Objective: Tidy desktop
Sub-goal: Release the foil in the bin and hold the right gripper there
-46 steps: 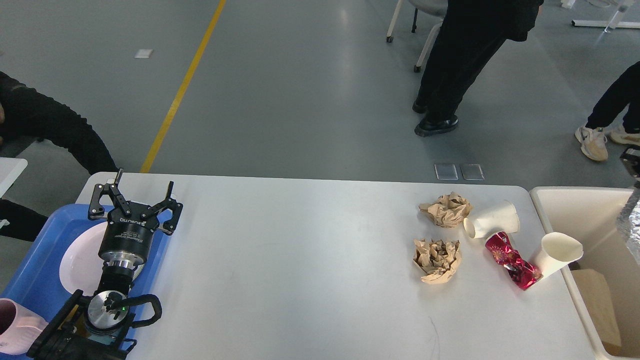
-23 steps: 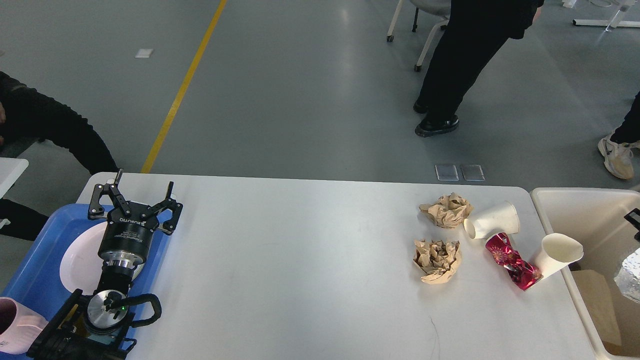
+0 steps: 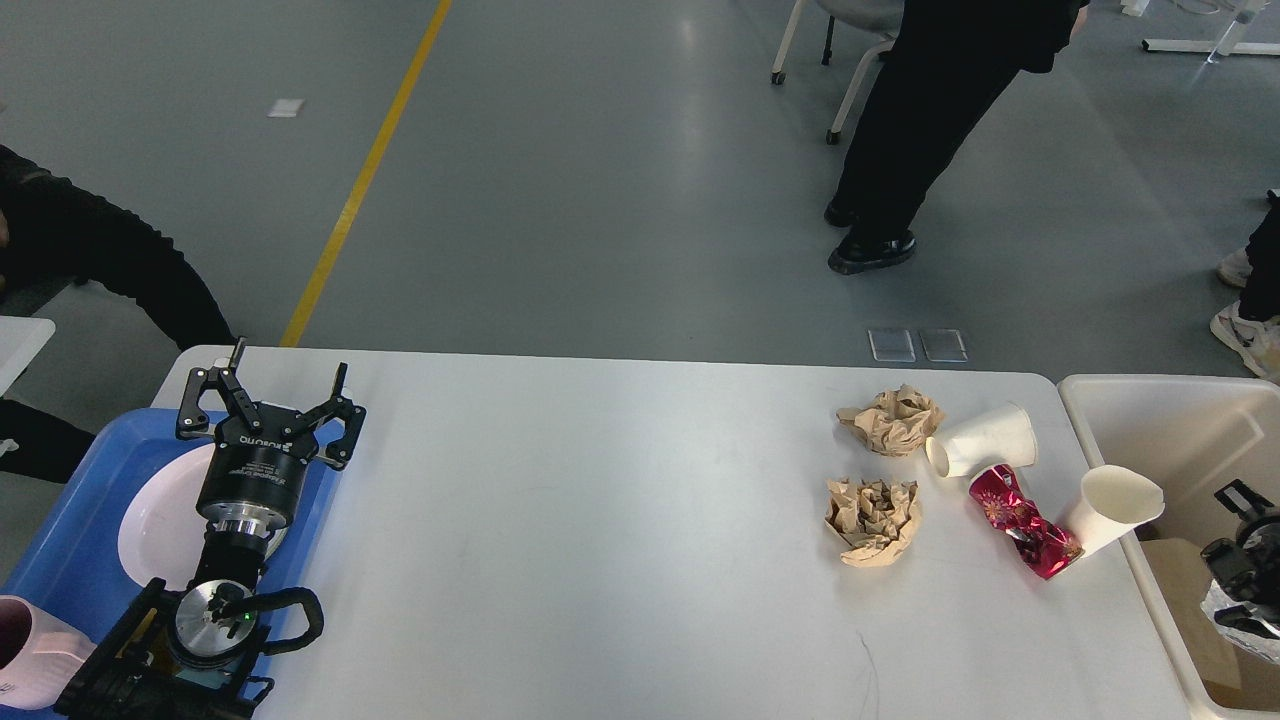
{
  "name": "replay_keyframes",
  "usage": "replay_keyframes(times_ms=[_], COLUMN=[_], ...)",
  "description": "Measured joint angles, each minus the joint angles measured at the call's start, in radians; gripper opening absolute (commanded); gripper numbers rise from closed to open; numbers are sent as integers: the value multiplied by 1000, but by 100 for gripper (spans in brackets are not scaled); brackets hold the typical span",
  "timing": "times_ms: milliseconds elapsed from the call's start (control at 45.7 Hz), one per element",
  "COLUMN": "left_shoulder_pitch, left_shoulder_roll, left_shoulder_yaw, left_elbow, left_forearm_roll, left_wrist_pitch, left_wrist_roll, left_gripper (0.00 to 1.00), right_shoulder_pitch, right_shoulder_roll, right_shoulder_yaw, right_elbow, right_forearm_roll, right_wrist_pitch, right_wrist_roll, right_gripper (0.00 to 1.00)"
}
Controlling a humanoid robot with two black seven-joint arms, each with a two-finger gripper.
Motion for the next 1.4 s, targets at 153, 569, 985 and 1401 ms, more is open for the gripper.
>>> replay_keyframes(times_ms=[153,569,985,1401], left_shoulder_pitch=[0,0,0,0], left_shoulder_roll=[0,1,1,1], left_shoulder_yaw=[0,0,1,0], left_elbow=[0,0,0,0], left_forearm_roll=[0,0,0,0], left_wrist_pitch=[0,0,0,0], left_wrist_roll=[0,0,0,0], left_gripper=[96,96,96,96], right_shoulder_pitch=[-25,-81,-112,-99], right_shoulder_roll=[2,35,72,47], right_shoulder_yaw=[52,81,79,70], right_elbow=[1,3,4,7], right_forearm_roll=[0,0,0,-1], right_wrist_pitch=[-1,-12,-17,-22], right_wrist_roll=[1,3,2,1], right_gripper=[0,0,27,100])
